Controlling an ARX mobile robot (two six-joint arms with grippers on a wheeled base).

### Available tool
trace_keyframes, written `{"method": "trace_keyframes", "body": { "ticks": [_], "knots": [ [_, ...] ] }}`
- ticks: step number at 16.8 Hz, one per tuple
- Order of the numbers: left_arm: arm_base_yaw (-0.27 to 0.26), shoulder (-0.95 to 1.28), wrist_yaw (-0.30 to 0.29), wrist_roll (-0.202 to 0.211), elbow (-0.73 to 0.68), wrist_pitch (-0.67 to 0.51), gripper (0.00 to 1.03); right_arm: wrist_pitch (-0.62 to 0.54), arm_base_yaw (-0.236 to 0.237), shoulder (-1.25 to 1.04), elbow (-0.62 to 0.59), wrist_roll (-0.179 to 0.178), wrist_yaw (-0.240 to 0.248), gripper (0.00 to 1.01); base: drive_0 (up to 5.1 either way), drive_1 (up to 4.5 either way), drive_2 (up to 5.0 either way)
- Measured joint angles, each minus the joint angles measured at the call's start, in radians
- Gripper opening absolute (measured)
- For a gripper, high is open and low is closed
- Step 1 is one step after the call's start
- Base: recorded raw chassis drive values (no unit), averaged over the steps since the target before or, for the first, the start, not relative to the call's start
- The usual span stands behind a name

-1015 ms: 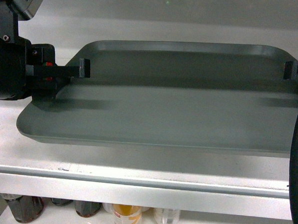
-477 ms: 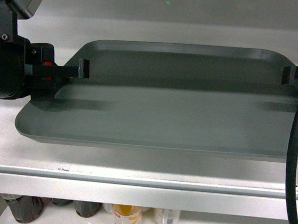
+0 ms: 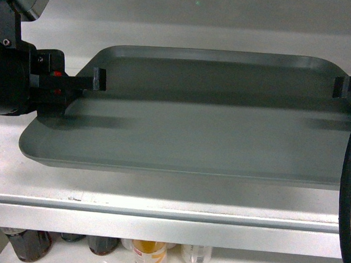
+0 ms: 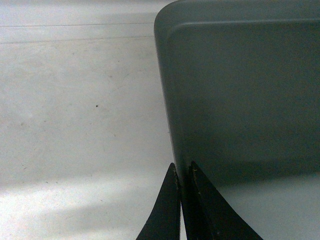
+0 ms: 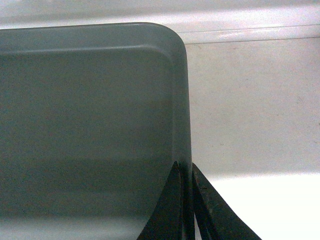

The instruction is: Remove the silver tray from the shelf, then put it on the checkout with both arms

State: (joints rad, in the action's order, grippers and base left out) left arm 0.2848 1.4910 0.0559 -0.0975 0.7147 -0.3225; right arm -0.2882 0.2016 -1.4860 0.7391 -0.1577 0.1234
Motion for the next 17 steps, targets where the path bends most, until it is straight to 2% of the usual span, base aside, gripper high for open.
{"method": "trace_keyframes", "body": {
  "ticks": [17],
  "knots": [
    [0.0, 0.0, 0.0, 0.0, 0.0, 0.0, 0.03, 0.0, 0.0, 0.0, 0.0, 0.0, 0.0, 0.03, 0.0, 0.0, 0.0]
  ]
}}
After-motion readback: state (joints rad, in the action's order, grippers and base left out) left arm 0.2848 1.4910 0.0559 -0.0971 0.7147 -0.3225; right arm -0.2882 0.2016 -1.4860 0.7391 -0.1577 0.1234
